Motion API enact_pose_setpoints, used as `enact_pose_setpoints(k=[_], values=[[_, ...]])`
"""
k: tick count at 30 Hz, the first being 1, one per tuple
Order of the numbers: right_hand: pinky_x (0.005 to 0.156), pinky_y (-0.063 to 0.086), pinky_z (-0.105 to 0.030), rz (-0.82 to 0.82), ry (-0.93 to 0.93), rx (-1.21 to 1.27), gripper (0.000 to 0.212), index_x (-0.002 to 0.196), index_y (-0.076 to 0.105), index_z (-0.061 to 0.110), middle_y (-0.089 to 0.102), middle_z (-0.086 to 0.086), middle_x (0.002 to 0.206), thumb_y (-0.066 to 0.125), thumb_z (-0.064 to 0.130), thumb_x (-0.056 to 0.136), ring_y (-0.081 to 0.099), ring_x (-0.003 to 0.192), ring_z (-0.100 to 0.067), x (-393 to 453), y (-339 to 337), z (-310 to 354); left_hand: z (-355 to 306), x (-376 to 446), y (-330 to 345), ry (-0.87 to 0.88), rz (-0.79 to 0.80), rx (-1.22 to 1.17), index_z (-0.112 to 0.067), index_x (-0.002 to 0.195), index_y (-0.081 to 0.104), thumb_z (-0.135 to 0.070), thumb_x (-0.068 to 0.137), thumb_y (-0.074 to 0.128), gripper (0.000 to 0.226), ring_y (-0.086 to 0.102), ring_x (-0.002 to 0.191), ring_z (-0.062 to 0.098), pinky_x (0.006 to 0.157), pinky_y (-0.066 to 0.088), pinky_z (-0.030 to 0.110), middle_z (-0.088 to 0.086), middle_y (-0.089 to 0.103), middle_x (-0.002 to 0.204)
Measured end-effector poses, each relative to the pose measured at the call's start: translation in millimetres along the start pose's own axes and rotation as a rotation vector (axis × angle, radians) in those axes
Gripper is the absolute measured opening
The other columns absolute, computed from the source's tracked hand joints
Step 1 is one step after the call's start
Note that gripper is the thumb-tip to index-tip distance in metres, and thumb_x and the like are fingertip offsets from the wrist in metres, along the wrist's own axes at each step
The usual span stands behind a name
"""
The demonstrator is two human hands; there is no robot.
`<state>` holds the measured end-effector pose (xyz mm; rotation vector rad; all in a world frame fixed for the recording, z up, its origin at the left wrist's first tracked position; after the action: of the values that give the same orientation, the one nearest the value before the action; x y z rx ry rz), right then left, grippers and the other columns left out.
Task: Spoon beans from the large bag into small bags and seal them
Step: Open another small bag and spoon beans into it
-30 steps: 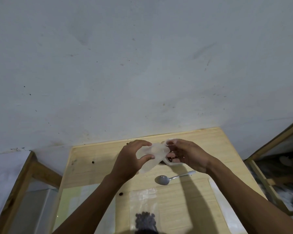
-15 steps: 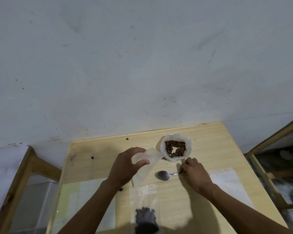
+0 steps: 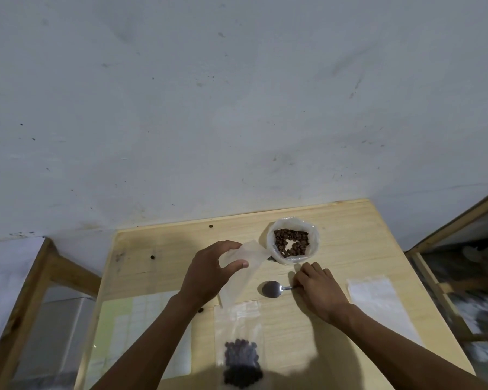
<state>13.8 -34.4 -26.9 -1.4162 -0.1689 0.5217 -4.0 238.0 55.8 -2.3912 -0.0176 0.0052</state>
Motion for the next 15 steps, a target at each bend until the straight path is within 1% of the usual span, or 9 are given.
enact_pose_setpoints(k=[2, 4, 5, 7, 8, 9, 10, 12, 15], values=[[0.085, 0.034, -0.034, 0.062, -0.001, -0.051, 0.02, 0.11, 0.057, 0.019, 0.05, 0.0, 0.114, 0.041, 0.025, 0.098, 0.046, 0.108, -0.024, 2, -4, 5, 1, -1, 0, -0.007, -0.001, -0.002, -0.026, 0.114, 0.071, -0.047, 0.079, 0.076, 0.042, 0.064, 0.098, 0.003, 0.085, 0.051, 0.022, -0.015, 0.071, 0.111], [0.087, 0.034, -0.034, 0.11, -0.029, -0.026, 0.02, 0.111, 0.053, 0.02, 0.052, 0.002, 0.114, 0.039, 0.022, 0.097, 0.047, 0.107, -0.023, 2, -17, 9, 3, -1, -3, -0.016, -0.01, -0.005, -0.026, 0.113, 0.071, -0.046, 0.078, 0.078, 0.041, 0.063, 0.098, 0.002, 0.085, 0.049, 0.02, -0.02, 0.068, 0.11], [0.084, 0.035, -0.034, 0.103, -0.056, 0.036, 0.017, 0.107, 0.053, 0.021, 0.056, 0.003, 0.109, 0.039, 0.02, 0.096, 0.05, 0.1, -0.021, 1, -23, 10, 4, -1, -4, -0.017, -0.019, -0.005, -0.025, 0.113, 0.071, -0.046, 0.078, 0.078, 0.041, 0.063, 0.098, 0.001, 0.084, 0.048, 0.017, -0.022, 0.067, 0.108], [0.067, 0.035, -0.033, 0.069, -0.034, 0.256, 0.011, 0.095, 0.054, 0.02, 0.059, 0.007, 0.087, 0.043, 0.019, 0.094, 0.051, 0.074, -0.016, 0, -33, 6, 6, 0, -7, -0.019, -0.045, -0.006, -0.026, 0.111, 0.072, -0.051, 0.076, 0.076, 0.043, 0.063, 0.097, 0.002, 0.083, 0.046, 0.016, -0.023, 0.065, 0.106], [0.061, 0.036, -0.034, 0.017, 0.022, 0.377, 0.009, 0.093, 0.054, 0.019, 0.059, 0.008, 0.08, 0.045, 0.021, 0.095, 0.049, 0.065, -0.014, 1, -40, 3, 7, 1, -9, -0.024, -0.057, -0.006, -0.026, 0.11, 0.072, -0.053, 0.074, 0.074, 0.045, 0.063, 0.096, 0.001, 0.082, 0.046, 0.016, -0.023, 0.066, 0.106], [0.06, 0.041, -0.037, -0.084, 0.033, 0.448, 0.006, 0.095, 0.055, 0.02, 0.059, 0.008, 0.081, 0.049, 0.021, 0.096, 0.05, 0.063, -0.013, 3, -47, -1, 8, 2, -10, -0.03, -0.067, -0.002, -0.026, 0.109, 0.072, -0.054, 0.074, 0.072, 0.045, 0.062, 0.096, 0.001, 0.081, 0.044, 0.015, -0.021, 0.068, 0.106], [0.062, 0.045, -0.036, -0.172, 0.028, 0.475, 0.007, 0.101, 0.056, 0.021, 0.06, 0.007, 0.088, 0.052, 0.017, 0.095, 0.052, 0.067, -0.013, 8, -53, -6, 8, 4, -11, -0.04, -0.074, 0.01, -0.025, 0.11, 0.072, -0.053, 0.074, 0.073, 0.045, 0.061, 0.096, 0.002, 0.08, 0.041, 0.014, -0.018, 0.069, 0.108], [0.068, 0.046, -0.032, -0.251, 0.061, 0.516, 0.023, 0.111, 0.058, 0.017, 0.058, 0.002, 0.099, 0.054, 0.006, 0.09, 0.054, 0.077, -0.015, 19, -66, -17, 7, 9, -10, -0.053, -0.072, 0.052, -0.024, 0.111, 0.072, -0.046, 0.077, 0.078, 0.041, 0.061, 0.098, 0.004, 0.081, 0.04, 0.017, -0.013, 0.07, 0.112], [0.066, 0.043, -0.028, -0.218, 0.223, 0.525, 0.03, 0.111, 0.062, 0.017, 0.066, 0.0, 0.093, 0.057, 0.003, 0.086, 0.058, 0.076, -0.017, 35, -90, -31, 1, 19, -3, -0.029, -0.039, 0.122, -0.025, 0.112, 0.072, -0.042, 0.08, 0.077, 0.037, 0.065, 0.102, 0.011, 0.084, 0.043, 0.022, -0.011, 0.071, 0.115]])
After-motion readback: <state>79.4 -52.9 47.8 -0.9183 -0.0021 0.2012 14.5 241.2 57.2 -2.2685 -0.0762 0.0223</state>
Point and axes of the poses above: each hand's wrist, its own x-axis towards the middle knuckle, its own y-axis out of the palm, z = x × y, the point moved 1 cm from there along x, towards the middle knuckle
